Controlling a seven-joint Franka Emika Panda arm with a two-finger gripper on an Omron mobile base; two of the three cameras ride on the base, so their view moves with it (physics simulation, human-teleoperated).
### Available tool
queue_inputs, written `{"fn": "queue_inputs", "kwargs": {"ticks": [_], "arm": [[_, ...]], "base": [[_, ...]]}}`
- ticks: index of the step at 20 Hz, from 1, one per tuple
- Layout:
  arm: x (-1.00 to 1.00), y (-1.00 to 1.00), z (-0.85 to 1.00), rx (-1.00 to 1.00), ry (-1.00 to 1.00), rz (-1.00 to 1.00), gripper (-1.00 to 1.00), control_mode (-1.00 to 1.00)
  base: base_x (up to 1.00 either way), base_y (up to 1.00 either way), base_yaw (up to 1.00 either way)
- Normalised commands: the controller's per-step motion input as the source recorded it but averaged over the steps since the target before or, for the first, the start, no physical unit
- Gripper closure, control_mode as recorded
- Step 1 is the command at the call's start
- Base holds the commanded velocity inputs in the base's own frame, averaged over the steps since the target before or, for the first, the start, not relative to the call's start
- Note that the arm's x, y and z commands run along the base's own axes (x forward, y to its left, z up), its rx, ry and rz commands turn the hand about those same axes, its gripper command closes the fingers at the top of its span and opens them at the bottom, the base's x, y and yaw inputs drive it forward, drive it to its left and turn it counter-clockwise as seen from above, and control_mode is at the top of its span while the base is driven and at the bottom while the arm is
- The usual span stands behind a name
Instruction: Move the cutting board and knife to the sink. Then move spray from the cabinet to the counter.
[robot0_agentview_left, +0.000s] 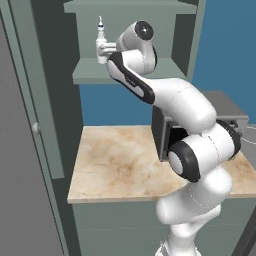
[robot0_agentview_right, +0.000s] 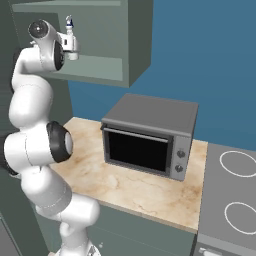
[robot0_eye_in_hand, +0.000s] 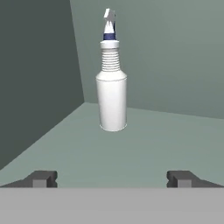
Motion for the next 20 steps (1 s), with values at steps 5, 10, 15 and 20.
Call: {"fn": "queue_inputs", "kwargs": {"ticks": [5, 10, 15, 20], "arm": [[0.36, 0.06, 0.00, 0.00, 0.01, 0.00, -1.00, -1.00], [0.31, 0.07, -0.01, 0.00, 0.03, 0.00, -1.00, -1.00], [0.33, 0.06, -0.02, 0.00, 0.03, 0.00, -1.00, -1.00], [0.29, 0.07, -0.03, 0.00, 0.02, 0.00, -1.00, -1.00]], "base": [[0.00, 0.00, 0.00], [0.00, 0.00, 0.00], [0.00, 0.00, 0.00], [0.00, 0.00, 0.00]]}}
